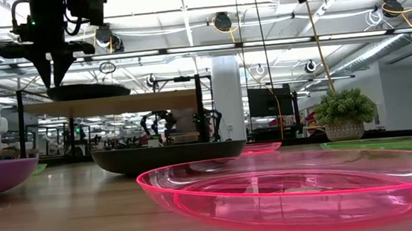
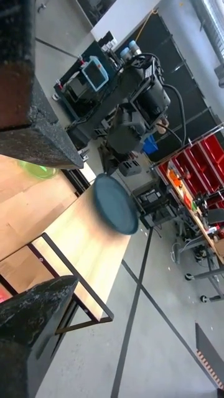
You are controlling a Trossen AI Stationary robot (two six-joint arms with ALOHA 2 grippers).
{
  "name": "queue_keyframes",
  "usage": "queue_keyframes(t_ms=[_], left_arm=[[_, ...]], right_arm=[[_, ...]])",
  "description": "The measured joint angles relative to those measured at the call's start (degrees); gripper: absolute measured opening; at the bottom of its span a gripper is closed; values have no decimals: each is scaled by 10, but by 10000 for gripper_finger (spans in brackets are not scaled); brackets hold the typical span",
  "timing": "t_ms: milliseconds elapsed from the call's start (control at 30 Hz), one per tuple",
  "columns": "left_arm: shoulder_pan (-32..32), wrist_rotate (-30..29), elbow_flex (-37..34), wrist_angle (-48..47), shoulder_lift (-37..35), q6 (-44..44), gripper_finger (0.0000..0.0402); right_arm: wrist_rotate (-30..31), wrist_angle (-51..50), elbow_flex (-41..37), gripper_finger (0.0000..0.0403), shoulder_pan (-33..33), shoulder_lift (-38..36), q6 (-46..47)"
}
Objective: Place and stack plates onto a shelf
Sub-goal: Put the dark blue plate on the shelf
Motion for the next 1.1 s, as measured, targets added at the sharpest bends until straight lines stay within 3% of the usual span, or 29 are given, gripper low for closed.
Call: queue_keyframes(t_ms=[200, 667, 767, 967, 1100], left_arm=[[-5, 0, 0, 0, 0, 3, 130], [-105, -40, 0, 5, -78, 71, 131], [-122, -54, 0, 43, -100, 170, 131], [-163, -43, 0, 210, -121, 534, 131], [-170, 5, 0, 331, -112, 730, 131]], right_arm=[[0, 0, 0, 272, 0, 0, 0], [0, 0, 0, 272, 0, 0, 31], [0, 0, 0, 272, 0, 0, 31], [0, 0, 0, 272, 0, 0, 40], [27, 0, 0, 272, 0, 0, 94]])
